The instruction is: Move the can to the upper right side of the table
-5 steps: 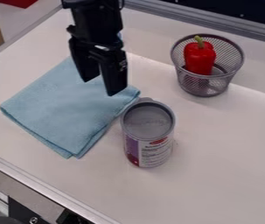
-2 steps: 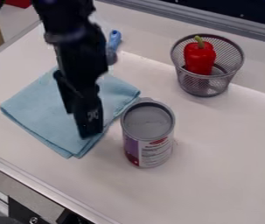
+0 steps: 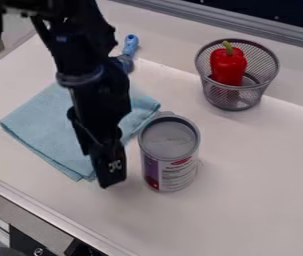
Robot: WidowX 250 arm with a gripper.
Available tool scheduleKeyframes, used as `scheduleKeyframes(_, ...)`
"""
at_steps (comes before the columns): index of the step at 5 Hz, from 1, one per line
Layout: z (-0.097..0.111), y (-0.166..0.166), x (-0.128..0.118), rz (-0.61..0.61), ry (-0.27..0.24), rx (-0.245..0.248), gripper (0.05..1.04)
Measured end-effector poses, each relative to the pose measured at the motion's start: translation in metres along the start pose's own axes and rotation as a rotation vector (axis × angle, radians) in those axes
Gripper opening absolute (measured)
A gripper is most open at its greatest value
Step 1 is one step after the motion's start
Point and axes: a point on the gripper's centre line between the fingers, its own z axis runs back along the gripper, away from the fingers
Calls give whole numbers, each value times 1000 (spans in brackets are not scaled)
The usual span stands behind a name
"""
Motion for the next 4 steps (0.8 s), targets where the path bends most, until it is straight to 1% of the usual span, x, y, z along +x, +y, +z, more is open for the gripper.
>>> scheduleKeyframes(2, -2, -13, 4, 70, -38, 20, 997)
scheduleKeyframes(3, -6, -13, 10, 83, -46, 28, 997)
scheduleKeyframes(4, -12, -15, 16, 100, -39, 32, 997)
